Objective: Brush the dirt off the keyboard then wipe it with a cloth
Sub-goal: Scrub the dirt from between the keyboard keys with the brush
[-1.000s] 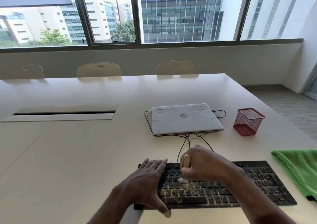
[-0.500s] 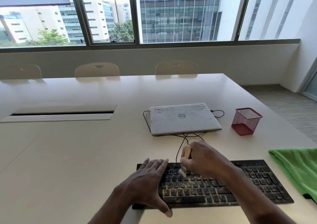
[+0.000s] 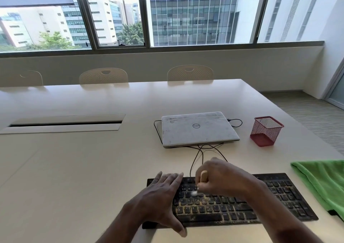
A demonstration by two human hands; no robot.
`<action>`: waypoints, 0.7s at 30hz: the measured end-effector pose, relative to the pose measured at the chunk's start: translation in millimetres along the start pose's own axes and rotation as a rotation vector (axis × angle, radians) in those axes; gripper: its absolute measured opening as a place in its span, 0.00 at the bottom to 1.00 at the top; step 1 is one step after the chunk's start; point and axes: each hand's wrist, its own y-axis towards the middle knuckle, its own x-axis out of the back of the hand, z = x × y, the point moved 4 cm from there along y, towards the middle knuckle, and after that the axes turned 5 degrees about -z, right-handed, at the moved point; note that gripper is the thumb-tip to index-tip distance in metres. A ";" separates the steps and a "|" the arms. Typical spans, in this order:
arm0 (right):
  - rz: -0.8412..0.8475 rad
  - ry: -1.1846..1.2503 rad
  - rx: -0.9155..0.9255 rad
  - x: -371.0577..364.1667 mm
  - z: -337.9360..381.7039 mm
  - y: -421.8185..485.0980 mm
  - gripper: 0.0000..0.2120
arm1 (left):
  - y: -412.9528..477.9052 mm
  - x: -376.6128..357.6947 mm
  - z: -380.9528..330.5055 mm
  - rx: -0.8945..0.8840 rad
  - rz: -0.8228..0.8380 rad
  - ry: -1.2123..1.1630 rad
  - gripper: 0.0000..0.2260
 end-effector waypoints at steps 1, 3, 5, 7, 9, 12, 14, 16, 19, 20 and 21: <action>-0.004 -0.012 -0.024 1.7 -3.8 -0.1 0.08 | -0.5 0.1 0.6 -0.001 0.001 -0.003 0.65; -0.043 -0.008 -0.060 7.9 -8.1 -0.3 0.08 | -0.4 -0.4 2.4 0.000 0.002 -0.009 0.65; -0.096 0.046 -0.048 13.0 -7.0 -0.6 0.08 | 0.6 -0.3 2.0 0.001 0.002 -0.008 0.65; -0.083 0.064 -0.013 11.6 -1.1 -1.4 0.08 | 2.7 0.1 -2.0 0.000 0.005 -0.009 0.65; -0.038 0.038 -0.003 5.9 -0.6 -1.6 0.09 | 4.8 0.5 -6.6 -0.004 0.010 -0.016 0.65; -0.036 0.057 -0.060 6.6 -8.1 -0.9 0.10 | 7.7 -0.8 -8.9 -0.011 0.012 -0.014 0.65; -0.083 0.072 -0.050 8.0 -7.8 1.3 0.12 | 8.6 -1.9 -7.1 -0.013 0.011 -0.013 0.65; -0.129 0.079 -0.038 6.2 -7.5 2.4 0.13 | 9.8 -2.6 -6.6 -0.015 0.015 -0.006 0.65; -0.035 0.076 -0.059 0.1 -7.2 1.0 0.13 | 10.3 -2.3 -7.2 -0.019 0.022 0.000 0.66; -0.017 0.064 -0.061 0.2 -7.3 1.1 0.14 | 10.1 -2.0 -7.2 -0.023 0.021 -0.001 0.66; -0.021 0.055 -0.062 2.0 -7.7 1.6 0.14 | 10.0 -1.7 -7.3 -0.026 0.021 -0.001 0.65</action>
